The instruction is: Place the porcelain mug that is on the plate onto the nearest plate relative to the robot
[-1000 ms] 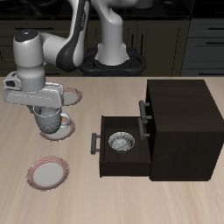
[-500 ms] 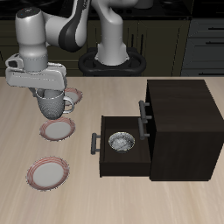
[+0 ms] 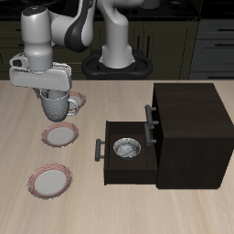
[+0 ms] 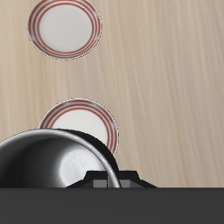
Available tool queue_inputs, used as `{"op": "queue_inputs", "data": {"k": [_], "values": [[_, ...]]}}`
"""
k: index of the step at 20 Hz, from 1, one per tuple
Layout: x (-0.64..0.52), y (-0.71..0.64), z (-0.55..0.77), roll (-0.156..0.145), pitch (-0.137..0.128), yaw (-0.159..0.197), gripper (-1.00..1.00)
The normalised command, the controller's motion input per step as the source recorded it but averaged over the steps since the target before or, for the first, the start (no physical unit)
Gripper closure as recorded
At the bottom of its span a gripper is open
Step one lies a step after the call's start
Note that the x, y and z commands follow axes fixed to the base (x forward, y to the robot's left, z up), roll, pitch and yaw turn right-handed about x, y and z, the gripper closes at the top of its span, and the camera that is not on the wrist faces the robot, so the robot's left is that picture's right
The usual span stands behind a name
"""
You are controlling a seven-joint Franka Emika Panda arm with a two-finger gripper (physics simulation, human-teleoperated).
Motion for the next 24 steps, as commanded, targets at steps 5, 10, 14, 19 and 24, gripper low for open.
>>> {"op": "queue_inputs", "data": {"k": [5, 10, 14, 19, 24], "values": [[-0.60, 0.23, 0.03, -0.034, -0.072, 0.027, 1.00], [-0.57, 0.16, 0.03, 0.018, -0.005, 0.022, 1.00], [-0.51, 0.07, 0.06, 0.019, -0.016, -0.013, 1.00], [-0.60, 0.13, 0.17, -0.028, -0.071, 0.030, 1.00], [-0.33, 0.10, 0.01, 0.023, -0.040, 0.059, 1.00]]}}
